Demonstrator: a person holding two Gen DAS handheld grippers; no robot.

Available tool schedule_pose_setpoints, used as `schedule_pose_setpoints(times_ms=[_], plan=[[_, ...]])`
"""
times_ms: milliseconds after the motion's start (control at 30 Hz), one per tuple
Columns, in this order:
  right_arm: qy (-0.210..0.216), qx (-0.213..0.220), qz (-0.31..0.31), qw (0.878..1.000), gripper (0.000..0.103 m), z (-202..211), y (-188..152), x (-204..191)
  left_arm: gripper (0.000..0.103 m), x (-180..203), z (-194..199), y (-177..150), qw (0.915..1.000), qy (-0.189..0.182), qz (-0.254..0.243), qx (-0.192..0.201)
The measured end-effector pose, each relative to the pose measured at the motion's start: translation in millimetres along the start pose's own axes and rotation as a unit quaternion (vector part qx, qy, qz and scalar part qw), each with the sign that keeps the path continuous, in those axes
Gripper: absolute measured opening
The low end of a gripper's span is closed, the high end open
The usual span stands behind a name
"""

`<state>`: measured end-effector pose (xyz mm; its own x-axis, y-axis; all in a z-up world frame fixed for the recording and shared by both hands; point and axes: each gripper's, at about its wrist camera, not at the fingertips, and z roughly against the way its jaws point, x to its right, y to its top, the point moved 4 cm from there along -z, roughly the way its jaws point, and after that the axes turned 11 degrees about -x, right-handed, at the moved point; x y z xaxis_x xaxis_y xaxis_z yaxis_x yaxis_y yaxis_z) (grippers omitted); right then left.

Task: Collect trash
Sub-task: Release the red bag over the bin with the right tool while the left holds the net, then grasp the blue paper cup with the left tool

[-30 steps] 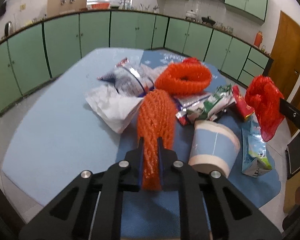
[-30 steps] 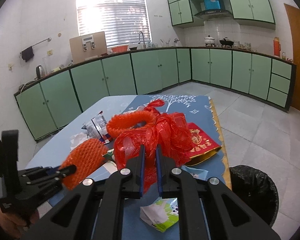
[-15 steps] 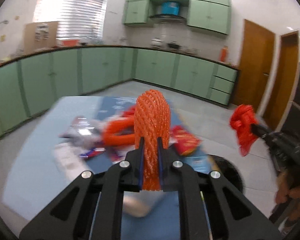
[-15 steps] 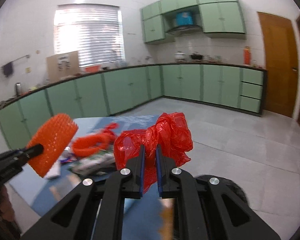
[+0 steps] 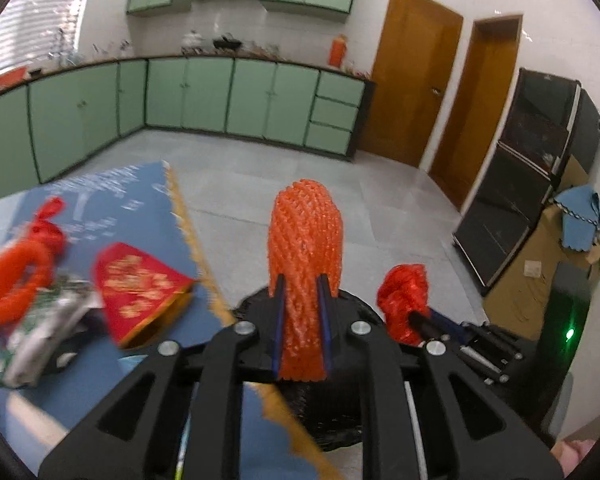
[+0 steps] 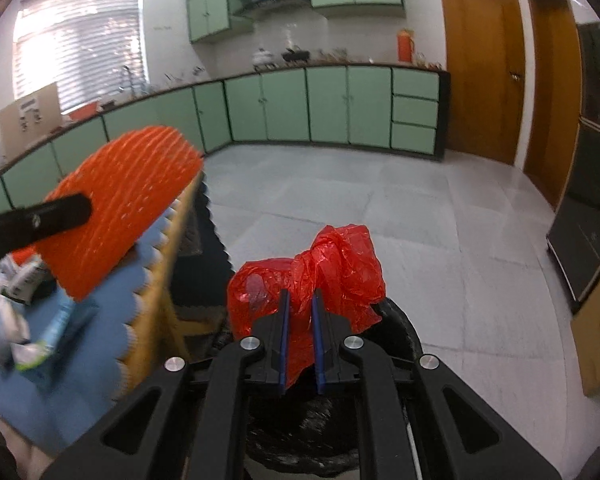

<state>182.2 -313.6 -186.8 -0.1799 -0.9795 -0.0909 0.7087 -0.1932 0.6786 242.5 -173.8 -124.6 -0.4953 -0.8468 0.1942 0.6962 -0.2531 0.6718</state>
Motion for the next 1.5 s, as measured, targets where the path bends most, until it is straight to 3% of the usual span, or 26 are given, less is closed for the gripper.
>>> schedule_pose_setpoints(times_ms=[33, 133, 200, 267, 433, 567, 733, 867, 1067, 1267, 1500], plan=[[-0.001, -0.005, -0.005, 1.000, 0.011, -7, -1, 6, 0.021, 2, -7, 2, 1.0000, -0.003, -0.001, -0.005], [-0.002, -0.021, -0.019, 1.000, 0.016, -21, -6, 17, 0.040, 3, -28, 8, 0.9997, -0.011, -0.003, -0.023], [-0.005, -0.027, -0.029, 0.999, 0.027, -28, -9, 23, 0.051, 3, -36, 10, 0.9996, -0.009, -0.003, -0.025], [-0.012, -0.027, -0.037, 0.999, 0.040, -29, -12, 28, 0.055, 4, -32, 8, 0.9996, -0.010, -0.003, -0.025], [-0.015, -0.021, -0.040, 0.999, 0.053, -18, -16, 24, 0.060, -12, -10, 5, 0.9998, -0.002, 0.010, -0.015], [-0.006, -0.007, -0.034, 0.999, 0.063, -3, -13, 12, 0.065, -33, 24, -1, 0.9991, 0.032, 0.023, 0.014], [0.025, 0.031, -0.012, 0.999, 0.076, 28, 0, -23, 0.070, -71, 77, -30, 0.9911, 0.119, 0.028, 0.052], [0.086, 0.046, 0.013, 0.995, 0.081, 49, 4, -71, 0.071, -102, 109, -63, 0.9805, 0.182, 0.051, 0.055], [0.140, 0.028, 0.049, 0.988, 0.084, 49, -2, -132, 0.073, -133, 137, -99, 0.9721, 0.211, 0.094, 0.041], [0.141, 0.016, 0.068, 0.988, 0.084, 41, -7, -168, 0.075, -147, 141, -122, 0.9700, 0.213, 0.112, 0.034], [0.117, 0.020, 0.090, 0.989, 0.084, 39, -17, -180, 0.078, -156, 126, -140, 0.9709, 0.206, 0.121, 0.017]])
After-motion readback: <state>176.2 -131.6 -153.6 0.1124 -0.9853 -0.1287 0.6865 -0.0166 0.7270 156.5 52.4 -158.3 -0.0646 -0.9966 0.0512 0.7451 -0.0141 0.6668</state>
